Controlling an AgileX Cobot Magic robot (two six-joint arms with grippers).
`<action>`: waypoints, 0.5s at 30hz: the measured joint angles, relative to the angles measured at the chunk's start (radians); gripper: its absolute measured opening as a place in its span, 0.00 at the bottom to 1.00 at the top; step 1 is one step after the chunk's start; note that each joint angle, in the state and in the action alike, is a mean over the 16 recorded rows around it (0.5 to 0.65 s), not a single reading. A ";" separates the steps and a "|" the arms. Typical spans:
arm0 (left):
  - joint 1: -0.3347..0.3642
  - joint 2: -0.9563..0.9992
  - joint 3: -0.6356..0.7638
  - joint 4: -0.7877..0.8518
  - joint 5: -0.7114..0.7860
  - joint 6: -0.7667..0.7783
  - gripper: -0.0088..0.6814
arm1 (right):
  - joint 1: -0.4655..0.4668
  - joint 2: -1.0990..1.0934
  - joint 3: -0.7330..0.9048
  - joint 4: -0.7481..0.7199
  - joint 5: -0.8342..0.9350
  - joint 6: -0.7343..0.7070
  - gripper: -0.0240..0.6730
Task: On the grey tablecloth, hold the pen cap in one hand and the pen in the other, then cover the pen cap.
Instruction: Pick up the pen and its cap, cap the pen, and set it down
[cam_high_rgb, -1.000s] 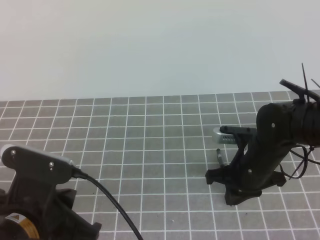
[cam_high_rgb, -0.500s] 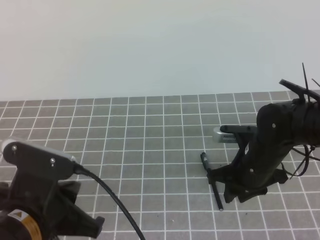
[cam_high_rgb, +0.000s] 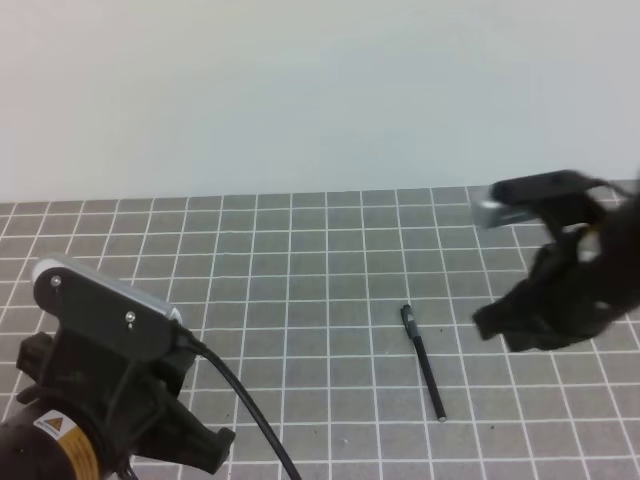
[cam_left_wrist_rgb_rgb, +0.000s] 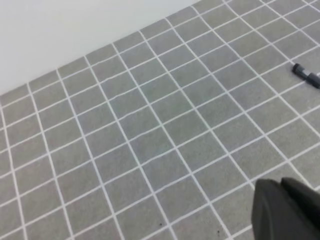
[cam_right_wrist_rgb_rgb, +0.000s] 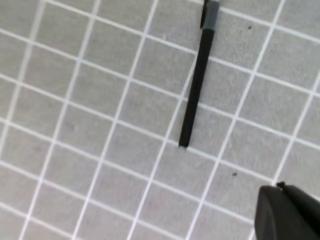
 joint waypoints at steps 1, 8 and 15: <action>0.000 0.000 0.000 0.005 -0.012 0.000 0.01 | 0.000 -0.035 0.019 -0.004 -0.001 -0.003 0.07; 0.000 0.000 0.000 0.031 -0.136 0.001 0.01 | 0.000 -0.297 0.197 -0.056 -0.034 0.001 0.04; 0.000 0.000 0.009 0.070 -0.322 0.000 0.01 | 0.000 -0.566 0.395 -0.148 -0.051 0.017 0.04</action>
